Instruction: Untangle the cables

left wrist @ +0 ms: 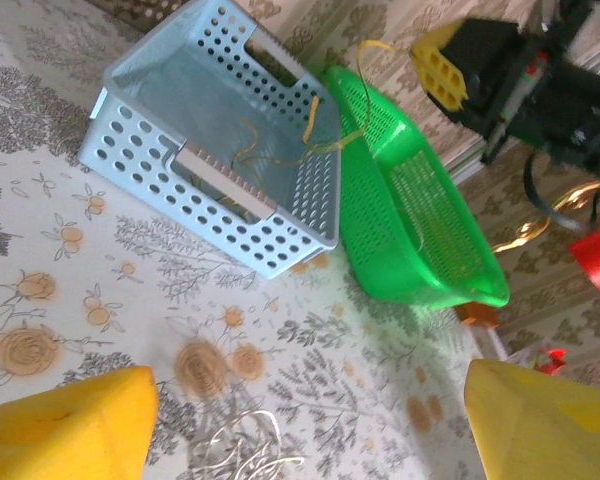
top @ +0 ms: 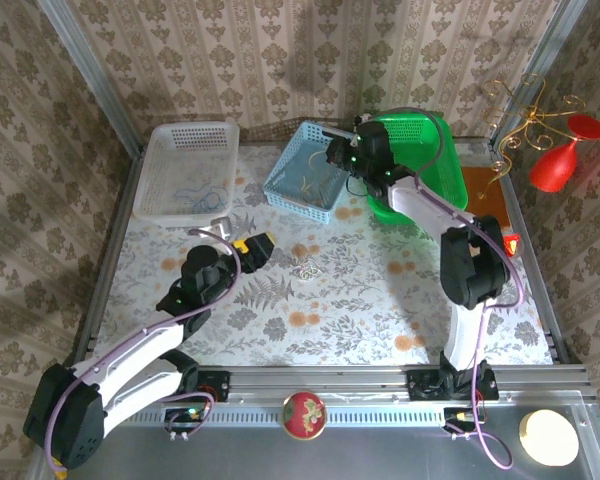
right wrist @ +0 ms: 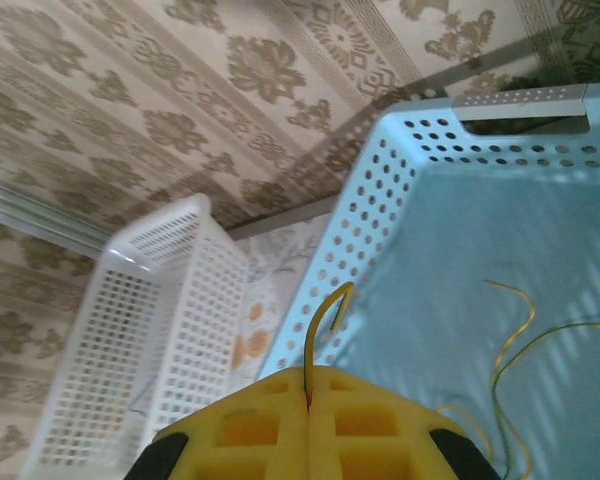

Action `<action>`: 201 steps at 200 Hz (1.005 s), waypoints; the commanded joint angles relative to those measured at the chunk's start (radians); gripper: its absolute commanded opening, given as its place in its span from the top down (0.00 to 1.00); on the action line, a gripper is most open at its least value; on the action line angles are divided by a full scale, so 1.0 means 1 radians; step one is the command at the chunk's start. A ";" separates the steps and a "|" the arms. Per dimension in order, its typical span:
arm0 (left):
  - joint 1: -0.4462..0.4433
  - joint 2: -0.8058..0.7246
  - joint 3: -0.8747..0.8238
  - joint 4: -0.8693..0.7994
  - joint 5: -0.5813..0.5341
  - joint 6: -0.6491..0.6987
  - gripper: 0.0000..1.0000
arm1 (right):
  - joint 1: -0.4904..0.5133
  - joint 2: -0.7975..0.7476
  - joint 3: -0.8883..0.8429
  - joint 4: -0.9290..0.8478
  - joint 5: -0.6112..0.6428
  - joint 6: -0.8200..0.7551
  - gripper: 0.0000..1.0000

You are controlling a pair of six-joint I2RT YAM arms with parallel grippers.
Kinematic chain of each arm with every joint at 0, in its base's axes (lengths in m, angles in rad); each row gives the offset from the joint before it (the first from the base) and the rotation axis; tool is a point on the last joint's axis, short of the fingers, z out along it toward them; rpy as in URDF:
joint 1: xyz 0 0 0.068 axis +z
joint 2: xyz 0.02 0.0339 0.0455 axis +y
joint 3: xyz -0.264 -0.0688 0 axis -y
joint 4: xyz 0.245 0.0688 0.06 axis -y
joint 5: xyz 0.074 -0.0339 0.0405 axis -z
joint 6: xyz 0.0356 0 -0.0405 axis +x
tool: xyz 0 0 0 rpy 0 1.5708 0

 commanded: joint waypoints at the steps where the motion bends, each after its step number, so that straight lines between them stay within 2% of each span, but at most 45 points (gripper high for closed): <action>1: 0.010 0.013 0.056 -0.048 0.030 0.055 0.15 | 0.005 0.082 0.115 -0.129 0.052 -0.081 0.92; 14: 0.010 0.028 0.069 -0.058 0.040 0.065 0.12 | 0.008 0.118 0.171 -0.178 0.044 -0.112 0.64; 19: 0.010 0.034 0.075 -0.063 0.045 0.068 0.11 | 0.010 0.126 0.187 -0.195 0.038 -0.124 0.56; 32: 0.009 0.051 0.088 -0.070 0.057 0.075 0.06 | 0.017 0.128 0.204 -0.226 0.023 -0.154 0.48; 50: 0.010 0.073 0.105 -0.092 0.066 0.079 0.00 | 0.029 0.088 0.175 -0.229 -0.005 -0.175 0.47; 71: 0.009 0.105 0.129 -0.118 0.078 0.084 0.00 | 0.052 0.013 0.095 -0.226 -0.044 -0.188 0.47; 100: 0.010 0.142 0.151 -0.166 0.078 0.086 0.00 | 0.107 -0.136 -0.098 -0.188 -0.079 -0.186 0.48; 135: 0.010 0.183 0.167 -0.247 0.067 0.088 0.00 | 0.193 -0.291 -0.365 -0.165 -0.058 -0.192 0.48; 201: 0.011 0.229 0.164 -0.259 0.074 0.078 0.00 | 0.286 -0.349 -0.663 -0.175 -0.013 -0.220 0.47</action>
